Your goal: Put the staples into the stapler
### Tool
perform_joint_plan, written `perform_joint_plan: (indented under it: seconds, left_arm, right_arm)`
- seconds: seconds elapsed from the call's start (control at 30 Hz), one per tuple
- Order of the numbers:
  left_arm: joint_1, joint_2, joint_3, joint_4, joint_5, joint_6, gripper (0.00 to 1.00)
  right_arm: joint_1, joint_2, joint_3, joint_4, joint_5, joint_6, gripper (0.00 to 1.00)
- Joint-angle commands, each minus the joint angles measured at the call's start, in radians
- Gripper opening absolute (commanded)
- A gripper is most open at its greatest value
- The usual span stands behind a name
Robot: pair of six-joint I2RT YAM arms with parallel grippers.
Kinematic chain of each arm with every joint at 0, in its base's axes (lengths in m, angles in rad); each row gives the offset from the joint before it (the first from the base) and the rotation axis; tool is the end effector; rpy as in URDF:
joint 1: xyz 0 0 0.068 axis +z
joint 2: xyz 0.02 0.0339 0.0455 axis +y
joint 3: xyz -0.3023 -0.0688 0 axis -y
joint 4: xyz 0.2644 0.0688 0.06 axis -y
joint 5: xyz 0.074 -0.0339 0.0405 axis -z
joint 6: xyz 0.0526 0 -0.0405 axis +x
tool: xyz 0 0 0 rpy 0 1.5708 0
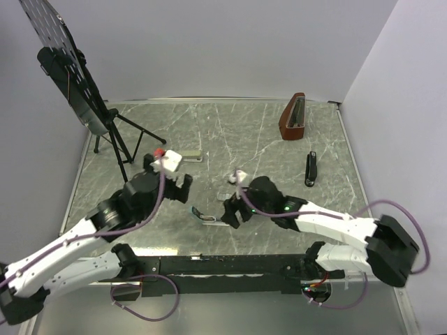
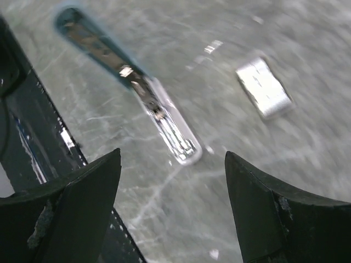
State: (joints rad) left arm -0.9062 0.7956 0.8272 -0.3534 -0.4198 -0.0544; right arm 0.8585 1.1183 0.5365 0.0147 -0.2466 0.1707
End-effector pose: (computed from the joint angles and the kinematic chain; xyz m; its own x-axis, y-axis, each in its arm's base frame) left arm 0.1319 -0.1336 0.3592 -0.2209 0.2014 -0.9543 0.4690 0.8798 0.0771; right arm 0.1518 0.1954 0.2231 -0.4935 -0.3195 -0.8089 -0.7963 0.5401 0.2725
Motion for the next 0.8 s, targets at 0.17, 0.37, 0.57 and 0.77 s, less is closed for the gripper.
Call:
perform_joint_plan:
  seconds: [0.17, 0.37, 0.57, 0.77]
  left_arm:
    - [0.018, -0.239, -0.129, 0.148, -0.227, -0.131, 0.99]
    - [0.061, -0.295, -0.157, 0.163, -0.257, -0.111, 0.99]
    - [0.147, -0.32, -0.155, 0.156, -0.197, -0.144, 0.99]
    - [0.236, -0.349, -0.165, 0.172, -0.099, -0.173, 0.99]
  right_arm:
    - [0.115, 0.308, 0.212, 0.021, -0.017, -0.232, 0.79]
    - [0.165, 0.446, 0.299, -0.004, 0.026, -0.26, 0.74]
    - [0.203, 0.538, 0.345, -0.01, 0.088, -0.255, 0.61]
    - [0.208, 0.557, 0.353, 0.028, 0.19, -0.182, 0.39]
